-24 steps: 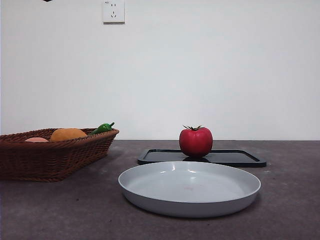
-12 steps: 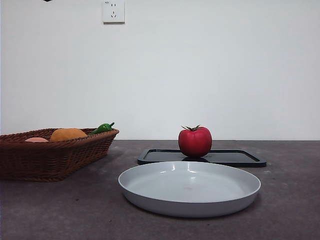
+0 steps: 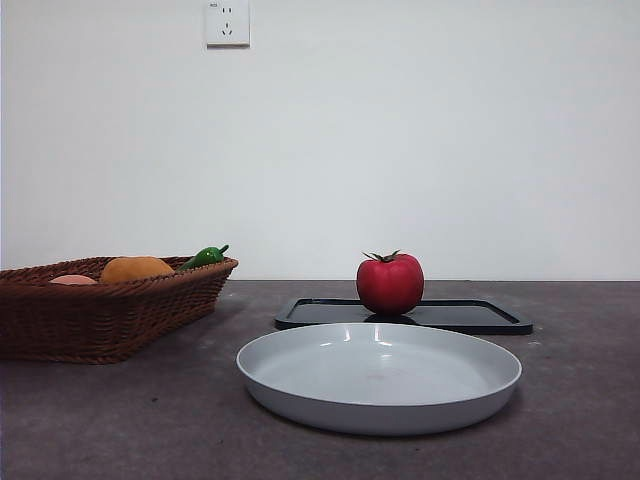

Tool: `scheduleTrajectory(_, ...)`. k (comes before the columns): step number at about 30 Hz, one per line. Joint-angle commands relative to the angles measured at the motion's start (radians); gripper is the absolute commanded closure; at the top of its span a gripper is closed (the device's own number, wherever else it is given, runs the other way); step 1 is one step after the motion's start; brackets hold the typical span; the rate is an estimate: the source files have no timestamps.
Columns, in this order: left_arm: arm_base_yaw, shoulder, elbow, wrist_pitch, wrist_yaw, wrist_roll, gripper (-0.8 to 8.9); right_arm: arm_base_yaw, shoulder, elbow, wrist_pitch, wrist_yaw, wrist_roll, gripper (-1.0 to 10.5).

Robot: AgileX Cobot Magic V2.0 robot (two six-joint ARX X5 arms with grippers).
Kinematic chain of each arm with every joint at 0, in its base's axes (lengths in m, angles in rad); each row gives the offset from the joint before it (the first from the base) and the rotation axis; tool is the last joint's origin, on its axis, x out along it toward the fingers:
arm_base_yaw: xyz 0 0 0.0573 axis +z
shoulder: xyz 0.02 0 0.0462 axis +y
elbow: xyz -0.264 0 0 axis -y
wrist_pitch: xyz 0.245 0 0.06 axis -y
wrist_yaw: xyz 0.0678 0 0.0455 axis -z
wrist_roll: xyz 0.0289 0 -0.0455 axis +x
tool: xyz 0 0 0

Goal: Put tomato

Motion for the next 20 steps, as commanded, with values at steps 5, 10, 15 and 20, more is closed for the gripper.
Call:
scheduleTrajectory(5, 0.219, -0.171, -0.043, 0.325, -0.016, 0.127, 7.98, 0.005, 0.005, 0.007, 0.01, 0.0, 0.01, 9.4)
scheduleTrajectory(10, 0.337, -0.328, -0.21, 0.541, -0.176, 0.122, 7.98, 0.005, 0.005, 0.007, 0.01, 0.0, 0.01, 9.4)
scheduleTrajectory(15, 0.382, -0.479, -0.427, 0.666, -0.37, 0.085, 7.98, 0.005, 0.005, 0.007, 0.01, 0.0, 0.01, 9.4)
scheduleTrajectory(20, 0.4, -0.604, -0.627, 0.707, -0.473, 0.053, 7.98, 0.005, 0.005, 0.007, 0.01, 0.0, 0.01, 9.4)
